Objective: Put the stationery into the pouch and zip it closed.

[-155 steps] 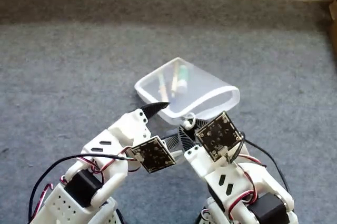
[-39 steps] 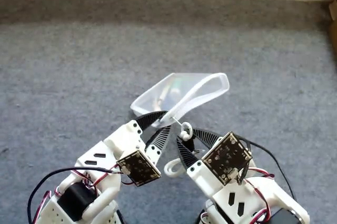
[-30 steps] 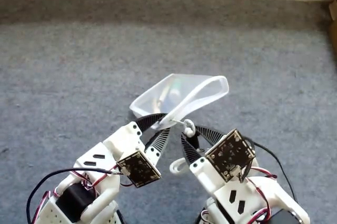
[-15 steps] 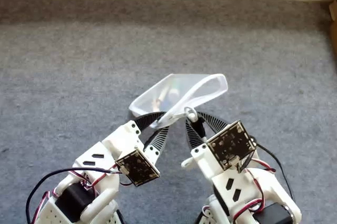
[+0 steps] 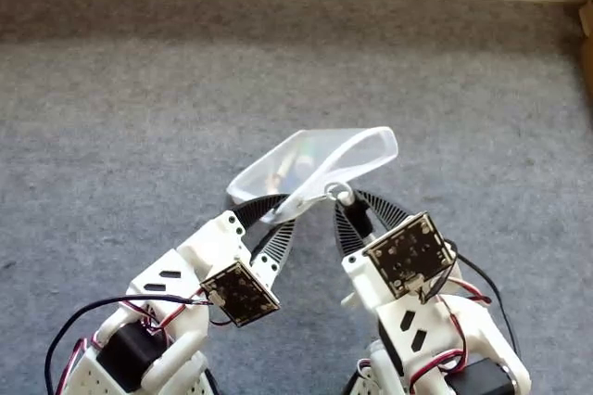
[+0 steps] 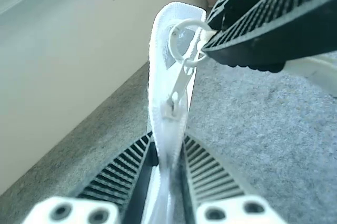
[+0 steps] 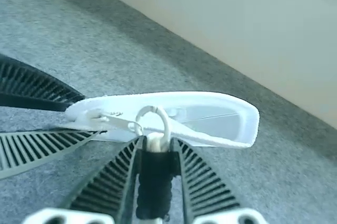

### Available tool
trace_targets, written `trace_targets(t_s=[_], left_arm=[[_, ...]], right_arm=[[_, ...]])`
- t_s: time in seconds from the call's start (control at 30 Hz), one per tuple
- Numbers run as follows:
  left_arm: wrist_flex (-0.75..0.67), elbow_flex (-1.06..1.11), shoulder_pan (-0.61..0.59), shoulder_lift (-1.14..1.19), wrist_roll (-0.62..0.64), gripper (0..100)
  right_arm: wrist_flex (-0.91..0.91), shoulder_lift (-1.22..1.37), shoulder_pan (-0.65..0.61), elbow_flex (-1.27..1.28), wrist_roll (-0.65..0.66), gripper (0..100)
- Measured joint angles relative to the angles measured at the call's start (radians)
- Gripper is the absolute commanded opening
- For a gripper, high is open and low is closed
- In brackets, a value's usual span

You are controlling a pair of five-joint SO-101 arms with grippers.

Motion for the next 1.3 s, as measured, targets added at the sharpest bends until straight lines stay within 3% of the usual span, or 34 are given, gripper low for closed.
trace_targets(t_s=[0.7, 0.93, 1.07, 1.3], left_arm=[[0.037, -0.014, -0.034, -0.041, 0.002, 1], [0.037, -0.014, -0.037, -0.043, 0.002, 1], [0.037, -0.014, -0.037, -0.043, 0.002, 1], [0.037, -0.014, -0.037, -0.043, 0.002, 1]], right_arm=[[-0.12, -0.002, 0.114, 0.084, 0.002, 0.7], [-0.118, -0.002, 0.112, 0.084, -0.025, 15.9], [-0.057, -0.002, 0.025, 0.084, -0.121, 16.3], [0.002, -0.002, -0.198, 0.084, -0.138, 16.6]])
